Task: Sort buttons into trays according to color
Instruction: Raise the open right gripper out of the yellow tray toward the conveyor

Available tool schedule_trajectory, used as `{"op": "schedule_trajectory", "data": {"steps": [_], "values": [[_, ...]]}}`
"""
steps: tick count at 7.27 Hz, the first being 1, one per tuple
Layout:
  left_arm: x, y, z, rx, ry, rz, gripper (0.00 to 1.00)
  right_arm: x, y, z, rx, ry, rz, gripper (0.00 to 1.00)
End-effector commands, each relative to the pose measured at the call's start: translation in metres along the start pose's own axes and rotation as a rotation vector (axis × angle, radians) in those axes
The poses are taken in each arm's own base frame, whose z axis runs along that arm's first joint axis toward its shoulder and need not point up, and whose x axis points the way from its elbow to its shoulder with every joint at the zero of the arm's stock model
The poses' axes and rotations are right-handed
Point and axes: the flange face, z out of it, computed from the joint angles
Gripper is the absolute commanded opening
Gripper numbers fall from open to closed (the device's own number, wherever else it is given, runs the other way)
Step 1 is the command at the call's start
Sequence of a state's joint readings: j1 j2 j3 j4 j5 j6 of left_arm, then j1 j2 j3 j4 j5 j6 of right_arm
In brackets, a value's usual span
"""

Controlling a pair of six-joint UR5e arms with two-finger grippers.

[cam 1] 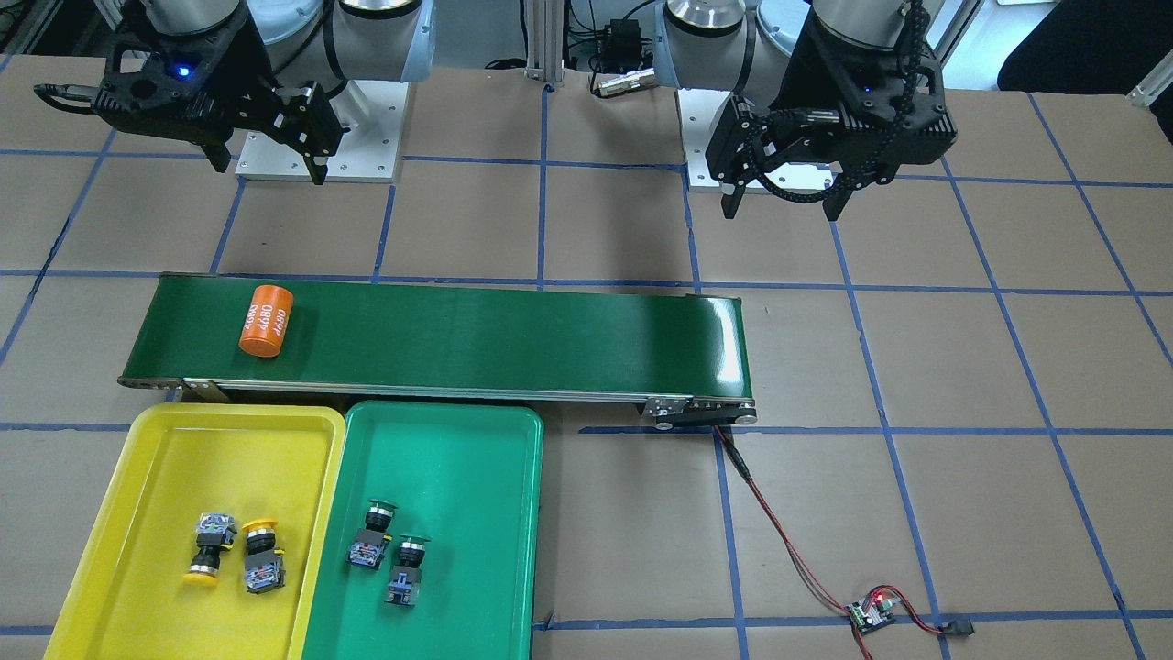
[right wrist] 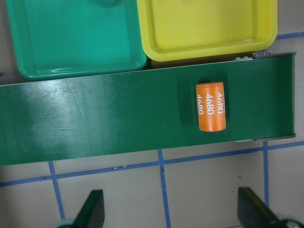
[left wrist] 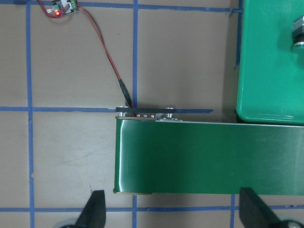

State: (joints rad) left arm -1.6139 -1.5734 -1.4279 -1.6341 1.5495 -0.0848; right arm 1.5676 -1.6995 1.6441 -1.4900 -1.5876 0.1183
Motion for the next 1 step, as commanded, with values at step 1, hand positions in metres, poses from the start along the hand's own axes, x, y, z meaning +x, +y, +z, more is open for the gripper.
{"op": "schedule_trajectory", "data": {"steps": [1], "values": [[-0.0077,0.0023,-0.017,-0.037,0.008,-0.013,1.0,-0.0007,0.0006,0.0003,-0.002,0.0,0.0,1.0]]}}
